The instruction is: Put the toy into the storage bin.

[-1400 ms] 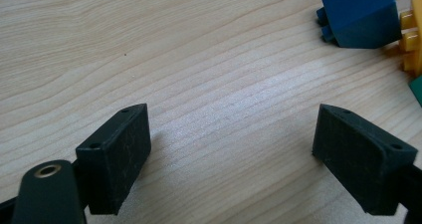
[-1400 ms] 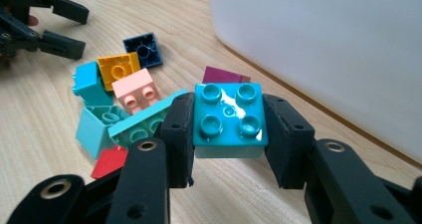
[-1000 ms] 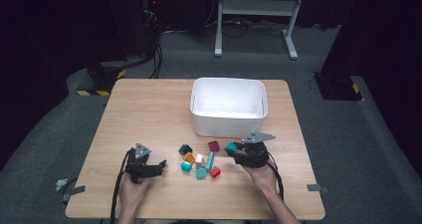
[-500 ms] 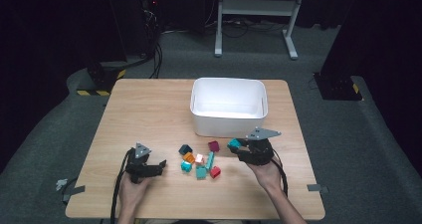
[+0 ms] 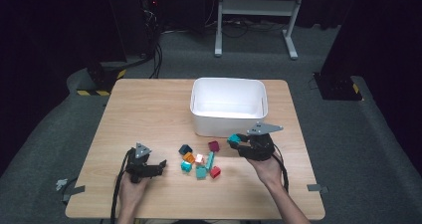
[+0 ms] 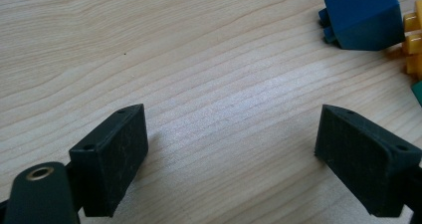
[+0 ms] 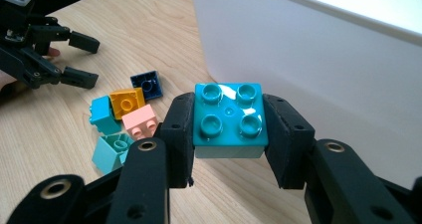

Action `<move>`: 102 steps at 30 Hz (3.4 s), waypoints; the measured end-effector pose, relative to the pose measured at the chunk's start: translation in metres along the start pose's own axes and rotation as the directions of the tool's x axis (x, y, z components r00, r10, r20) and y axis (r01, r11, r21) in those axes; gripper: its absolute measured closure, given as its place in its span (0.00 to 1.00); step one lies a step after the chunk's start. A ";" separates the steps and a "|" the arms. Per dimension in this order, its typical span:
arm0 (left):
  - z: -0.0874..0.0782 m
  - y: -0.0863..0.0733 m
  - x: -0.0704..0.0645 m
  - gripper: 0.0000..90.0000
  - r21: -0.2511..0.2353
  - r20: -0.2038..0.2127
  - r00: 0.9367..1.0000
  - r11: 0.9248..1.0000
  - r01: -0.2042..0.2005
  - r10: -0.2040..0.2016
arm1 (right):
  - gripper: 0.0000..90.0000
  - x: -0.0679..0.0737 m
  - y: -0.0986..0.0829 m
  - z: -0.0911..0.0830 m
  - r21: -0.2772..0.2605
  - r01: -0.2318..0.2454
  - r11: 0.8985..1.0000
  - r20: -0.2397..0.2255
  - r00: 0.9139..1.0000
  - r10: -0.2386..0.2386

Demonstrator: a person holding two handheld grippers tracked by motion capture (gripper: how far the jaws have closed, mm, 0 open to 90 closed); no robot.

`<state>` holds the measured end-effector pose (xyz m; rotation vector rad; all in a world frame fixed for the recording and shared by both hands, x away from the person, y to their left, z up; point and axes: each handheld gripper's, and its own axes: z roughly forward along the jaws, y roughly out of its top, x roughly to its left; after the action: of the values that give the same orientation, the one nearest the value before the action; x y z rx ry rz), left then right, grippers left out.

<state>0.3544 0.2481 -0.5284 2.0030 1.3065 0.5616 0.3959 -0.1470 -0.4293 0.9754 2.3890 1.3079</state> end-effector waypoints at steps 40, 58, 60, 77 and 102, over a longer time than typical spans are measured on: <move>0.000 0.000 0.000 0.14 0.001 -0.001 1.000 1.000 -0.001 0.001 | 0.65 -0.020 0.060 -0.025 -0.074 -0.045 0.996 0.025 0.999 0.047; 0.000 0.000 0.000 0.14 0.001 -0.001 1.000 1.000 -0.002 0.002 | 0.65 -0.056 0.071 -0.007 -0.065 -0.107 0.992 0.120 0.986 0.115; 0.000 0.000 0.000 0.14 0.001 -0.001 1.000 1.000 -0.002 0.002 | 0.65 -0.059 0.070 -0.006 -0.063 -0.116 0.991 0.129 0.984 0.123; 0.000 0.000 0.000 0.14 -0.002 -0.001 1.000 1.000 0.001 -0.001 | 0.55 -0.072 0.063 0.013 -0.017 -0.138 0.990 0.195 0.971 0.138; 0.000 0.000 0.000 0.14 -0.002 -0.002 1.000 1.000 0.002 -0.002 | 0.50 -0.025 0.028 -0.025 -0.109 -0.054 0.993 0.130 0.989 0.068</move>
<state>0.3544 0.2479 -0.5285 2.0000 1.3087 0.5636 0.4143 -0.1697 -0.3947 1.0770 2.1841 1.3303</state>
